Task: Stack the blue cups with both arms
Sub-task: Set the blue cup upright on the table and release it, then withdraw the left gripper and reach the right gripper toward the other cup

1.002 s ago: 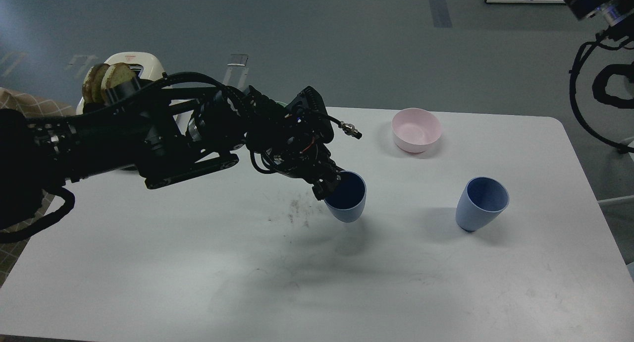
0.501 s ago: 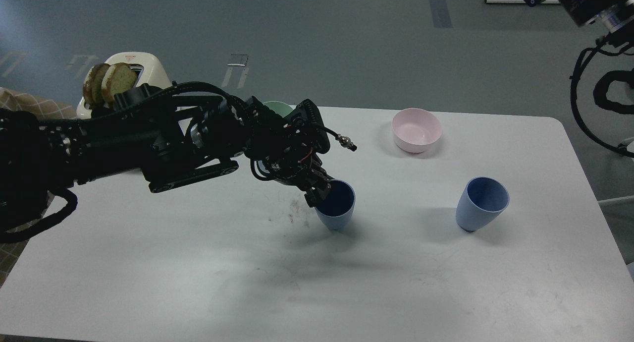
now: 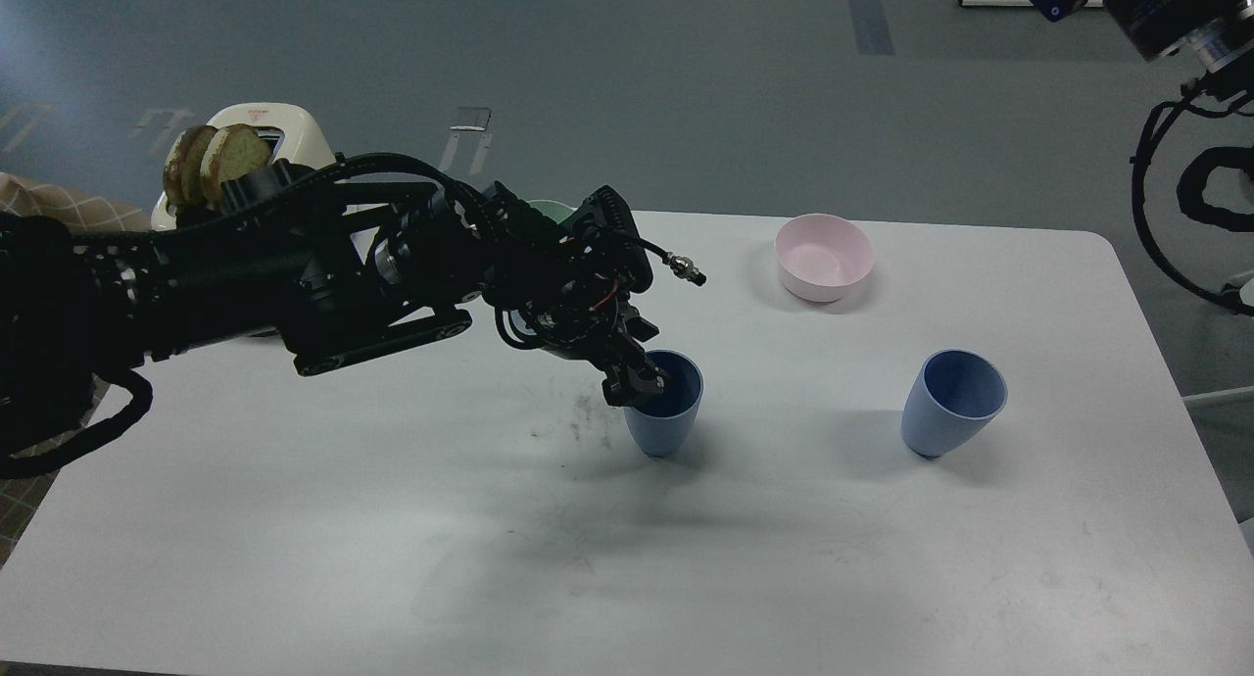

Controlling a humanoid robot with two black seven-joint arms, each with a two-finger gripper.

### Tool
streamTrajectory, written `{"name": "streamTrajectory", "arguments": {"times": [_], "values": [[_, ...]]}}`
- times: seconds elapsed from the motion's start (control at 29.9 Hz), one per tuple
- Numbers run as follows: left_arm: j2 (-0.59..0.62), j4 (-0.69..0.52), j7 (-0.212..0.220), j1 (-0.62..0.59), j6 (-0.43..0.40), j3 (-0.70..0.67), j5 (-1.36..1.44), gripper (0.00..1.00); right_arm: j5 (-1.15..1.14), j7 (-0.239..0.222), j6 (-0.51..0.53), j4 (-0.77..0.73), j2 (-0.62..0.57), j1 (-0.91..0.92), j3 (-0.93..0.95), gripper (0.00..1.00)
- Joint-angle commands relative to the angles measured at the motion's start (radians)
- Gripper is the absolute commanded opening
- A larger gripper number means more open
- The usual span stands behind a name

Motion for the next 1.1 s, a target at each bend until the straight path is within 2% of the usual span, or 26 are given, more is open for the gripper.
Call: {"name": "streamTrajectory", "arguments": {"times": [0.0, 0.1, 0.17, 0.4, 0.67, 0.8, 0.94, 1.07], "values": [[0.044, -0.014, 0.002, -0.075, 0.0, -0.004, -0.124, 0.9, 0.0, 0.0, 0.0, 0.011, -0.026, -0.002, 0.0, 0.99], [0.104, 0.003, 0.005, -0.139, 0.0, -0.051, -0.26, 0.96, 0.0, 0.0, 0.0, 0.033, -0.059, -0.01, 0.0, 0.99], [0.127, 0.023, 0.005, -0.168, 0.0, -0.108, -0.34, 0.97, 0.0, 0.0, 0.0, 0.038, -0.082, -0.018, 0.0, 0.99], [0.264, 0.079, 0.016, -0.156, 0.0, -0.312, -0.691, 0.97, 0.0, 0.0, 0.0, 0.079, -0.183, -0.073, 0.002, 0.99], [0.356, 0.118, 0.079, 0.031, 0.0, -0.427, -1.266, 0.97, 0.005, 0.003, 0.0, 0.074, -0.22, -0.194, 0.064, 0.99], [0.356, 0.118, 0.083, 0.108, 0.071, -0.449, -1.479, 0.97, 0.005, 0.003, 0.0, 0.074, -0.234, -0.258, 0.081, 0.99], [0.331, 0.118, 0.077, 0.181, 0.127, -0.498, -1.566, 0.97, 0.0, 0.003, 0.0, 0.076, -0.279, -0.315, 0.081, 0.99], [0.27, 0.119, 0.082, 0.253, 0.134, -0.596, -1.56, 0.97, -0.038, 0.003, 0.0, 0.093, -0.355, -0.349, 0.078, 0.99]]}}
